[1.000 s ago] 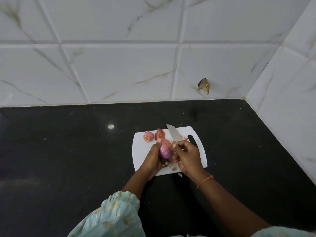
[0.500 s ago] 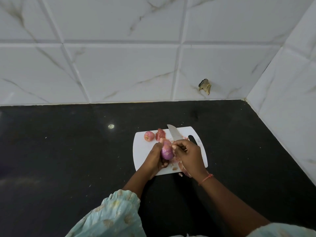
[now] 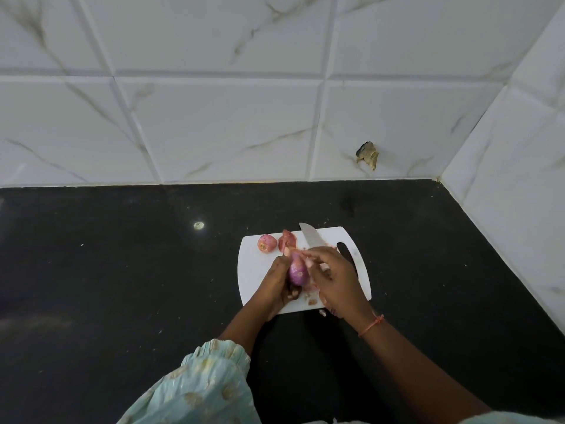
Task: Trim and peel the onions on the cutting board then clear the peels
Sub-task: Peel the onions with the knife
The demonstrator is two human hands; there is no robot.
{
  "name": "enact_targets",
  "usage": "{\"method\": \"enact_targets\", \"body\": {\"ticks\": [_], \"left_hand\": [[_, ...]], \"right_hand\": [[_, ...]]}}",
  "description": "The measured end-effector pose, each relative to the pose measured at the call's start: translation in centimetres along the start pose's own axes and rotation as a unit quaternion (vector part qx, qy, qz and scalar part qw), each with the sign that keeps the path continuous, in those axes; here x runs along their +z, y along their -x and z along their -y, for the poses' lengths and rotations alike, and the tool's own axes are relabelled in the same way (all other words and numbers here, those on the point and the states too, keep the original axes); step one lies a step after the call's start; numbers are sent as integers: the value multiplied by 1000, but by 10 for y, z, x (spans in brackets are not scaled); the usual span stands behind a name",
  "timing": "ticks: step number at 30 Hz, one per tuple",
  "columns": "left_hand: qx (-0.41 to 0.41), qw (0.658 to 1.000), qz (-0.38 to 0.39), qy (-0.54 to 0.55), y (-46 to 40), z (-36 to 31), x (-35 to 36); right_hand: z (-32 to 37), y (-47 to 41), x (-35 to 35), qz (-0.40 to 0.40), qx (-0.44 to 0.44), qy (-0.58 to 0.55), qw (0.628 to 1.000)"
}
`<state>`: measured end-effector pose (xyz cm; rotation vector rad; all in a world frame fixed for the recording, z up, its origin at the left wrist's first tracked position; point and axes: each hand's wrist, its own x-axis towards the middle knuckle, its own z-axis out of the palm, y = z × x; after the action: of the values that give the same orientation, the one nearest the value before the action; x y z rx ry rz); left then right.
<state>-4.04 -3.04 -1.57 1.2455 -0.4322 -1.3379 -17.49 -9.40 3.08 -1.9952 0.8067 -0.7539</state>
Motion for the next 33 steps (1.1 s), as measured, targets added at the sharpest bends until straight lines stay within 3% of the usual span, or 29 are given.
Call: {"method": "enact_targets", "body": {"ticks": [3,9,17,21,26,33], "left_hand": [[10,1000,6,-18,2,-1,-1],[33,998,-7,-48,0,2,-2],[34,998,-4,-58,1,1,1],[15,998,-18,-54,4,-2,3],[-22,999,-21,-20,2,-1,2],[-68,996,-15,62,9,-9,5]], "right_hand": [[9,0,2,68,8,7,998],[9,-8,-3,106,-2,53,993],[6,-4,0,91,-32,71,993],[3,-7,-2,87,0,45,995],[-5,-8,-2,-4,106,-30,994],[-17,-5,-3,-97,95,53,989]]}}
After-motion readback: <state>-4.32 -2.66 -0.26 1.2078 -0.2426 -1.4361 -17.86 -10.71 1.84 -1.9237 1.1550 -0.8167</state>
